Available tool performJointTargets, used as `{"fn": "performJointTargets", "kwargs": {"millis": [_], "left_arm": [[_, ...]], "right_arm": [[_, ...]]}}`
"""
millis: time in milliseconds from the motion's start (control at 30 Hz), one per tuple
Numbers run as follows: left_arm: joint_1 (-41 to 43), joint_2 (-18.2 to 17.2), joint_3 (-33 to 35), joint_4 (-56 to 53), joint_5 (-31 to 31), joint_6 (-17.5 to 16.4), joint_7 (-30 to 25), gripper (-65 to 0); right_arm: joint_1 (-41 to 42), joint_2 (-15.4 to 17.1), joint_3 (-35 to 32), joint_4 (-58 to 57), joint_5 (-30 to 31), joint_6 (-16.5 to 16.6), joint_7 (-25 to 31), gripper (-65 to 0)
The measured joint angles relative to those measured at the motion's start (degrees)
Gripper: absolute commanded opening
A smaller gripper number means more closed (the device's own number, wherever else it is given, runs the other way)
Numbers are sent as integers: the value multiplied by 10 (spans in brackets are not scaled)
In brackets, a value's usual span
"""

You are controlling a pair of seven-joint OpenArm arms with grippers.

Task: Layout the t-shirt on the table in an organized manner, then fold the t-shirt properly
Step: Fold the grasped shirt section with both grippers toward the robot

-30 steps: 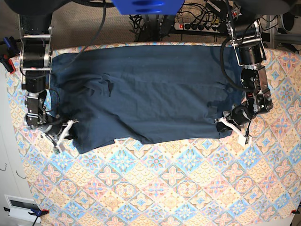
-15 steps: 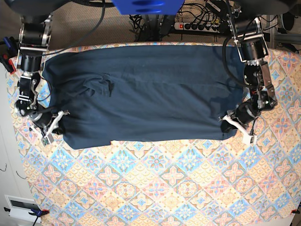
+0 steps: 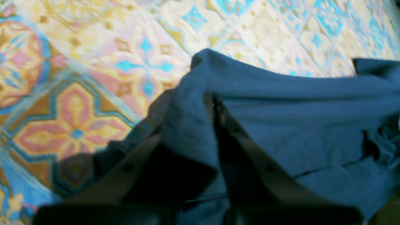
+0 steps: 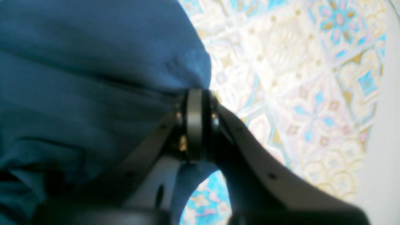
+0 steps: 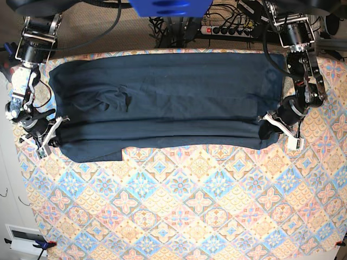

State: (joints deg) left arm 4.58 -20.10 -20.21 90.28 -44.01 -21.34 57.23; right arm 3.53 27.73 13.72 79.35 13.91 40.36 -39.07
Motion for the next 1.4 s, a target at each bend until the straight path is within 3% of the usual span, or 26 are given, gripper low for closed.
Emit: {"fn": "performJointTargets", "kwargs": {"millis": [400, 567, 933, 1133, 1300, 1400], "left_arm": [[106, -1, -25, 68, -10, 0, -2, -650], [135, -1, -25, 73, -10, 0, -2, -650], [170, -1, -23, 73, -9, 0, -2, -650], [169, -1, -22, 73, -6, 0, 58, -650], [169, -1, -22, 73, -1, 0, 60, -647], [168, -1, -23, 73, 34, 1, 77, -521]], "right_arm": [[-129, 5, 10, 108, -2, -1, -6, -644], [-169, 3, 46, 129, 0, 1, -4, -644], [-210, 3, 59, 134, 0, 2, -2, -644], [-212, 4, 59, 132, -19, 1, 1, -644], [-225, 3, 37, 132, -47, 1, -3, -648], [-222, 3, 31, 133, -45, 1, 0, -644]]}}
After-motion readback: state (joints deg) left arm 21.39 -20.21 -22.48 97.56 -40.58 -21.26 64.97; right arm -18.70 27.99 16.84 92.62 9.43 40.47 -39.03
